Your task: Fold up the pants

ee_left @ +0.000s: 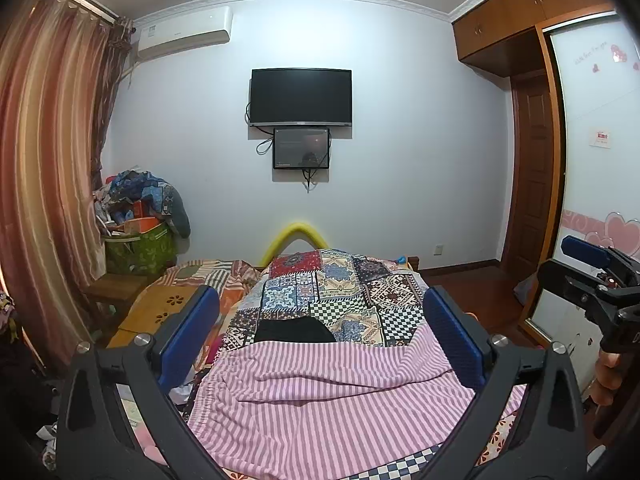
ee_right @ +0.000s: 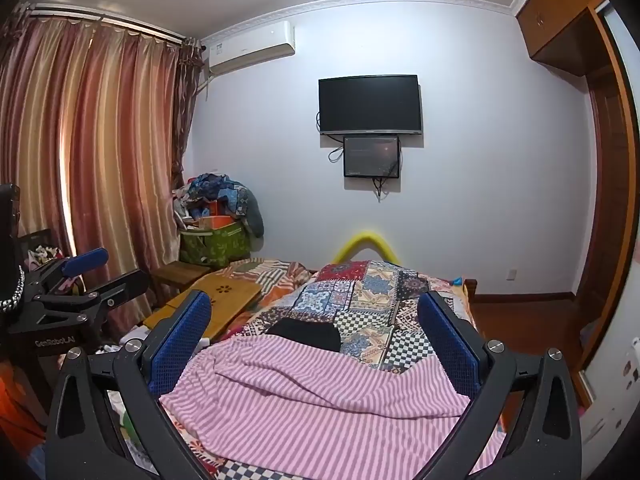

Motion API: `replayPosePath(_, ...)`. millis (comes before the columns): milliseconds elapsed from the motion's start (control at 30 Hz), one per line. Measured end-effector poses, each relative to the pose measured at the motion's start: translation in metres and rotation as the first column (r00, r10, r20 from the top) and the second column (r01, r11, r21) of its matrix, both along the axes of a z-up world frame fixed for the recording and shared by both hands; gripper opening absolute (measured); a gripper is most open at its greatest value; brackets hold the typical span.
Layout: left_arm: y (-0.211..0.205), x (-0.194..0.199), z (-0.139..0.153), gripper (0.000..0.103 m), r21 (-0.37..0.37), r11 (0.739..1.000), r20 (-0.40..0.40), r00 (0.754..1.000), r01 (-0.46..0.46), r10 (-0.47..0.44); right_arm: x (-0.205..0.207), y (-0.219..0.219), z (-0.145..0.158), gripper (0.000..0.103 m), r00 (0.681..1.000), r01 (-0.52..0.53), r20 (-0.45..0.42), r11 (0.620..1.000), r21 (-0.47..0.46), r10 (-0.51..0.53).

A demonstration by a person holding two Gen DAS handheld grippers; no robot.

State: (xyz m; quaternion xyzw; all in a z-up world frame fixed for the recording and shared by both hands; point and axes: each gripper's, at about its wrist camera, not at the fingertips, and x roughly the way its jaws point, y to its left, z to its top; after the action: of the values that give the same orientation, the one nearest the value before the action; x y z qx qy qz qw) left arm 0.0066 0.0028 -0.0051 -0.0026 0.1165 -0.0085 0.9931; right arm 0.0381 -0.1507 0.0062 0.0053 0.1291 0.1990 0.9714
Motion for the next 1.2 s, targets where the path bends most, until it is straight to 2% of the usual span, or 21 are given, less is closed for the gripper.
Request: replayPosePath(1200, -0.0014, -0.0001, 0.0026, 0.103, -0.001, 1.0, -0.008, 1.0, 0.011, -0.011, -0.0013, -0.0005, -0.0013, 0.103, 1.0, 0.001, 0.002, 1.0, 0.002, -0.001)
